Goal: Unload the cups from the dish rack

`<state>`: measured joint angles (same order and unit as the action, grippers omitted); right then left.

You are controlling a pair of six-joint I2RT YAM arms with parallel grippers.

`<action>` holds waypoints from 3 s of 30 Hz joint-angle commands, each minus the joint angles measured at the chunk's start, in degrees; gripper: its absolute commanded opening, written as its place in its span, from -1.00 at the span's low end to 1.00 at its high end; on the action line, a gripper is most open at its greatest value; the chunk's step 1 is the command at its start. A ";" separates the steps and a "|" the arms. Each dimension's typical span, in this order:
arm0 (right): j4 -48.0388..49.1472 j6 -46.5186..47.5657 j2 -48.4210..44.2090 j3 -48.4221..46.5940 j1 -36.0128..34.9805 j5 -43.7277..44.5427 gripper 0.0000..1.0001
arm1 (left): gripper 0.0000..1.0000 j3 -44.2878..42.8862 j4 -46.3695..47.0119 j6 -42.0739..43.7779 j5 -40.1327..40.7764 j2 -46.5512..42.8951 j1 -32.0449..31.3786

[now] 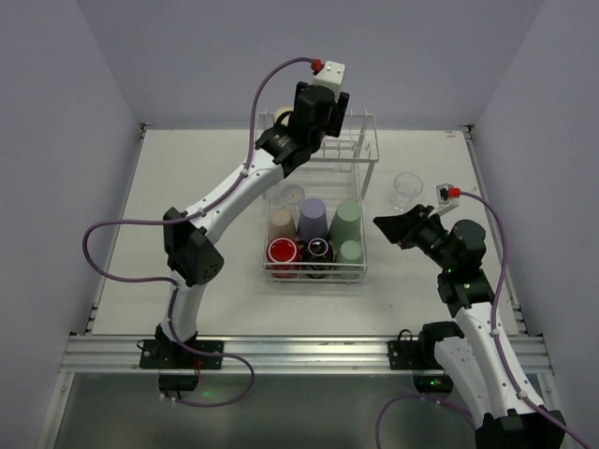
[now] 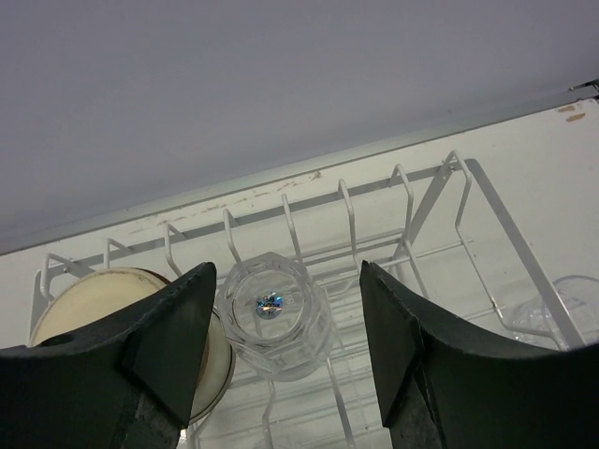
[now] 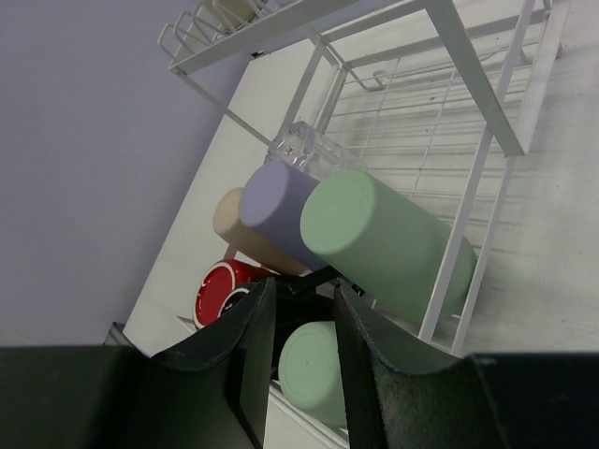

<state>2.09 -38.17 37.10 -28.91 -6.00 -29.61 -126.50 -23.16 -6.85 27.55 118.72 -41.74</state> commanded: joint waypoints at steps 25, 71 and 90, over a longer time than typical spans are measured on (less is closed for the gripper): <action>2.83 0.12 0.07 -0.10 -0.15 -1.07 -0.31 | 0.73 9.43 10.59 4.65 4.35 -2.52 -0.28; 3.01 0.64 1.31 -0.63 -2.70 0.25 -0.30 | 0.57 -8.94 -3.56 5.01 9.89 6.88 -1.59; 3.01 0.64 1.13 -0.54 -2.79 0.16 -0.30 | 0.53 -4.82 -3.56 2.63 7.61 6.44 -1.68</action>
<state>2.85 -38.11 38.24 -28.88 -8.62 -29.56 -132.31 -26.26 -2.96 35.62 125.99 -43.27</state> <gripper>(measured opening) 0.349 0.768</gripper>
